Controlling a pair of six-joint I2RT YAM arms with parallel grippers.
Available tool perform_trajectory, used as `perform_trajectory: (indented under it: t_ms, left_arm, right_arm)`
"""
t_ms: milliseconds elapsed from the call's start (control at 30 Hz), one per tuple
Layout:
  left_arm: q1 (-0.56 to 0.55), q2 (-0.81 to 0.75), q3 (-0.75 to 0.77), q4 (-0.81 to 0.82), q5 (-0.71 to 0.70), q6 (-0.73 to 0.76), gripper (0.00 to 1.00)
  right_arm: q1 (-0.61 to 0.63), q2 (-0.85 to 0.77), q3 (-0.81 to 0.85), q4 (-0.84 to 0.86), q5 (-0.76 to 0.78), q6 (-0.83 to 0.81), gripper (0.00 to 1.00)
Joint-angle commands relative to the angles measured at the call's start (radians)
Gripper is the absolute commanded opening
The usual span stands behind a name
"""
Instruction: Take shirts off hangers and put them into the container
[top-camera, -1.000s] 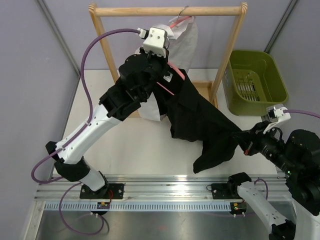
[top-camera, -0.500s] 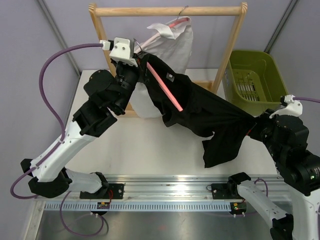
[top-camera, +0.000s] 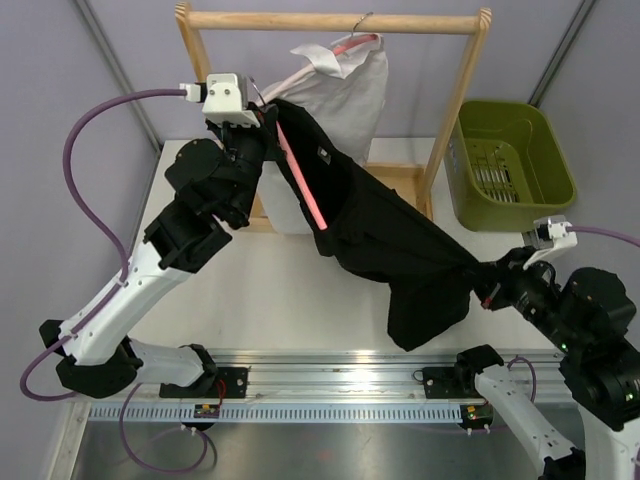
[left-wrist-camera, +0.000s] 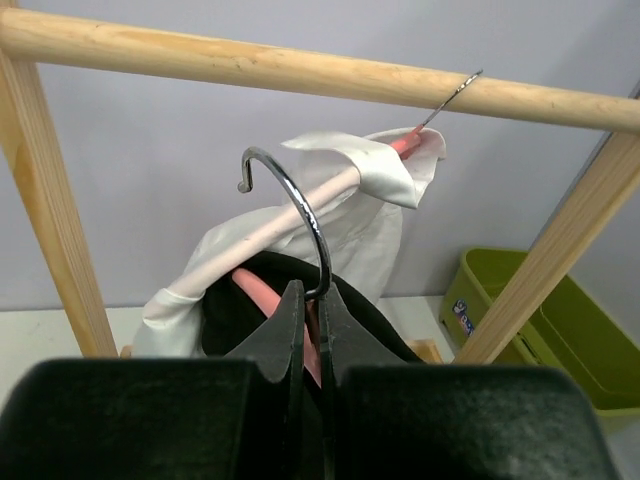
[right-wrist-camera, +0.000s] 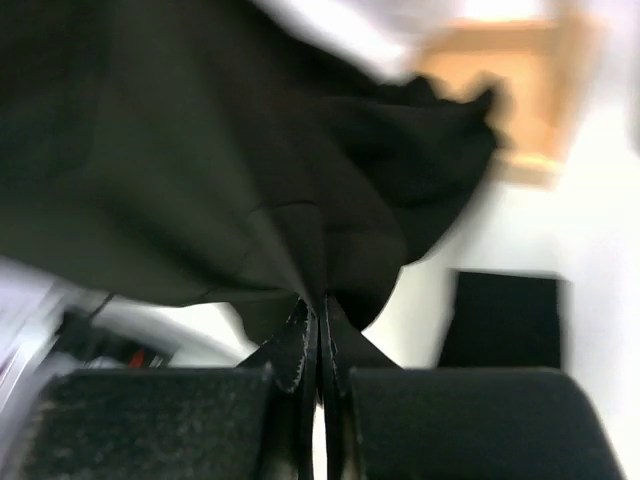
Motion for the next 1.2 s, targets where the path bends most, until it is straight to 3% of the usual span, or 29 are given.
perform_trajectory:
  t_ms: [0,33,300,400,433,500,533,567,600,633,733,867,1033,1167]
  left_arm:
    - [0.061,0.014,0.127,0.059,-0.161,0.026,0.0]
    - [0.061,0.034,0.148,0.038,-0.144,-0.013,0.0]
    - [0.045,0.288,0.421,-0.114,-0.042,-0.09,0.0]
    - [0.039,0.34,0.502,-0.139,-0.044,-0.077,0.0]
    - [0.036,0.359,0.519,-0.147,-0.045,-0.076,0.0]
    - [0.028,0.364,0.523,-0.133,-0.057,-0.062,0.0]
    - [0.027,0.362,0.521,-0.131,-0.056,-0.059,0.0]
    - [0.024,0.36,0.517,-0.134,-0.056,-0.054,0.0]
    - [0.015,0.359,0.509,-0.134,-0.067,-0.05,0.0]
    - [0.01,0.354,0.5,-0.133,-0.068,-0.045,0.0]
    - [-0.008,0.333,0.445,-0.13,-0.074,-0.047,0.0]
    - [-0.033,0.314,0.382,-0.102,-0.071,-0.056,0.0]
    - [-0.059,0.356,0.406,-0.108,-0.071,-0.06,0.0]
    - [-0.07,0.39,0.463,-0.127,-0.051,-0.082,0.0]
  right_arm:
    - [-0.014,-0.029,0.027,0.048,-0.47,-0.147,0.0]
    - [-0.014,-0.023,0.036,-0.002,-0.558,-0.195,0.0]
    - [-0.014,-0.029,0.039,-0.049,-0.716,-0.243,0.0]
    - [-0.014,-0.008,0.061,-0.087,-0.616,-0.24,0.0]
    - [-0.013,0.005,0.063,-0.102,-0.5,-0.22,0.0]
    - [-0.014,0.049,0.058,-0.121,-0.413,-0.204,0.03]
    - [-0.013,0.067,0.059,-0.135,-0.323,-0.18,0.39]
    - [-0.014,0.101,0.073,-0.141,-0.274,-0.166,0.66]
    - [-0.014,0.112,0.084,-0.145,-0.234,-0.157,0.86]
    - [-0.014,0.12,0.096,-0.139,-0.186,-0.148,0.97]
    - [-0.013,0.106,0.153,-0.089,-0.164,-0.119,1.0]
    - [-0.014,0.117,0.168,-0.023,-0.251,-0.097,1.0]
    - [-0.014,0.124,0.092,0.115,-0.371,-0.048,0.99]
    - [-0.013,0.146,0.07,0.135,-0.379,-0.072,1.0]
